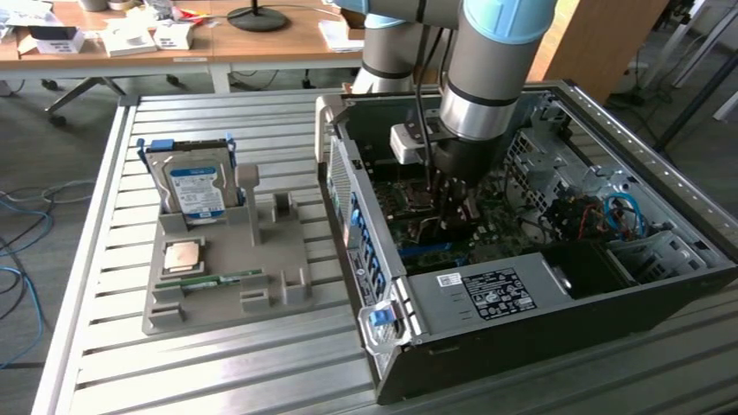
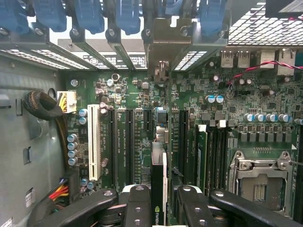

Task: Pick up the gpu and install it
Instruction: 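Insert the gpu into the slot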

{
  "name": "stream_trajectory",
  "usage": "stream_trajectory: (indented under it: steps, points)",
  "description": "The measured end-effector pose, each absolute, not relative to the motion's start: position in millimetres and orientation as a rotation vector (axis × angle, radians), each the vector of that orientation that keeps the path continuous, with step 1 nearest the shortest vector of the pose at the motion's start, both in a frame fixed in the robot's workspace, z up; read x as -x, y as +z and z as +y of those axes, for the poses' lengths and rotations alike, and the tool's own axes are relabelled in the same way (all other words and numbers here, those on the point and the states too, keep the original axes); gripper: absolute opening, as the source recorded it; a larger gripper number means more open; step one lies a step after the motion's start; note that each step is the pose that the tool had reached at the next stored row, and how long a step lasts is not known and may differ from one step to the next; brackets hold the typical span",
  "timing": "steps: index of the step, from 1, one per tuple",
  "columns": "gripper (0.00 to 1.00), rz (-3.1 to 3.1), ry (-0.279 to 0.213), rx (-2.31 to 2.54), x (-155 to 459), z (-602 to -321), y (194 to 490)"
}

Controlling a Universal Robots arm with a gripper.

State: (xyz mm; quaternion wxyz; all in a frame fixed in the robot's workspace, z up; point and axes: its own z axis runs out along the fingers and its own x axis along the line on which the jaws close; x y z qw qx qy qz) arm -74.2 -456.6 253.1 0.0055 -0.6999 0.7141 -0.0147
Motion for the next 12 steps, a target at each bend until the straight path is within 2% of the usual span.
stream_trajectory:
  steps: [12]
  points:
    - [0.26,2.235,-0.046,2.191,74.4,-456.4,252.5]
